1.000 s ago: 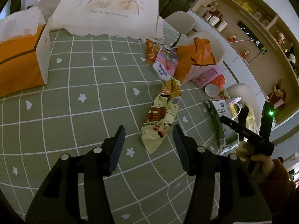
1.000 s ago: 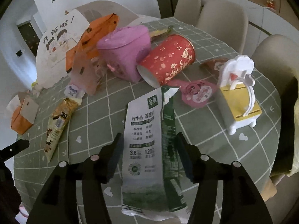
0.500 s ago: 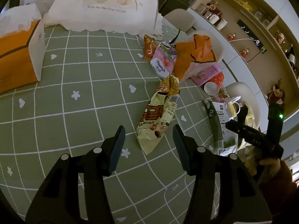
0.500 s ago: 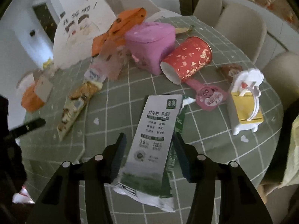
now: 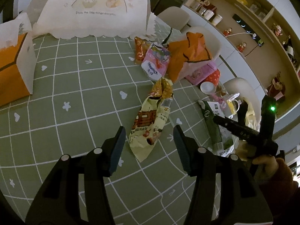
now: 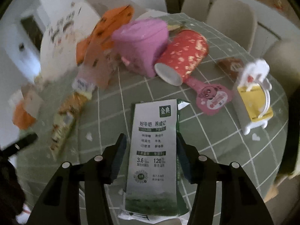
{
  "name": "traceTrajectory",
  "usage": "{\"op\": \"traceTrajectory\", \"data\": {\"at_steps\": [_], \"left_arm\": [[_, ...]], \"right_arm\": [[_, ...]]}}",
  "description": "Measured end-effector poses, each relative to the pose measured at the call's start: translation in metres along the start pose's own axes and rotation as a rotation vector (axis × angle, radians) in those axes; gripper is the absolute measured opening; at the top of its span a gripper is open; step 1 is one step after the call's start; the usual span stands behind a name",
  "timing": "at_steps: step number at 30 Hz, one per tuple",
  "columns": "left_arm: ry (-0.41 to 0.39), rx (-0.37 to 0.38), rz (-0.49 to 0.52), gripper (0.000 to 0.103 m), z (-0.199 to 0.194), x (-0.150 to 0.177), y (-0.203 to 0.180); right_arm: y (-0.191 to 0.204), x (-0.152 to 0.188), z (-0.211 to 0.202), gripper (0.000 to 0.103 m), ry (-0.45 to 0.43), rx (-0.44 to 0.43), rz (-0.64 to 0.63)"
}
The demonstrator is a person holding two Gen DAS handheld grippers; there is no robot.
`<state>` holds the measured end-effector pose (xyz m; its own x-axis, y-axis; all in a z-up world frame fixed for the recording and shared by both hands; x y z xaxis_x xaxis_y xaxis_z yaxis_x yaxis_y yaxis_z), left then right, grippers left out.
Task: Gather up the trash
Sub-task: 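Grasp the green-white milk carton with the right tool while the left tool grasps the snack wrapper, then carry the milk carton and snack wrapper to the yellow trash bag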
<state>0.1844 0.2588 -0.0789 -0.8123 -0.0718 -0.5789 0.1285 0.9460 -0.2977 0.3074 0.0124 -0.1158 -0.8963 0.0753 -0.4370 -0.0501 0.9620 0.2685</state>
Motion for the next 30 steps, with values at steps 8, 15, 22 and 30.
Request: {"op": "traceTrajectory", "data": {"at_steps": [8, 15, 22, 30], "left_arm": [[0.018, 0.001, 0.030, 0.050, 0.006, -0.004, 0.000], [0.017, -0.040, 0.109, 0.050, 0.020, -0.028, 0.001], [0.092, -0.062, 0.189, 0.050, 0.058, -0.047, -0.014], [0.078, -0.034, 0.196, 0.005, 0.062, -0.056, -0.042]], "right_arm": [[-0.011, 0.001, -0.014, 0.048, 0.038, -0.052, 0.043], [-0.021, 0.021, -0.078, 0.048, -0.104, -0.118, 0.052], [-0.048, 0.041, -0.088, 0.048, -0.086, -0.113, 0.134], [-0.068, 0.044, -0.115, 0.048, -0.139, -0.111, 0.129]]}}
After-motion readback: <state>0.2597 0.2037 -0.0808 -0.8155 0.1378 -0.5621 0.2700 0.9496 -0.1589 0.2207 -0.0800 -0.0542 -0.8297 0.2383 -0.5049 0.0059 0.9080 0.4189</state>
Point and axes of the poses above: each gripper's, at about its wrist camera, not at the fingertips, and z roughly the way its jaws point, y to its left, x to its underside, the point moved 2 cm from there along z, roughly the way its jaws point, and after that the axes turned 14 degrees about z, right-handed, at the moved point
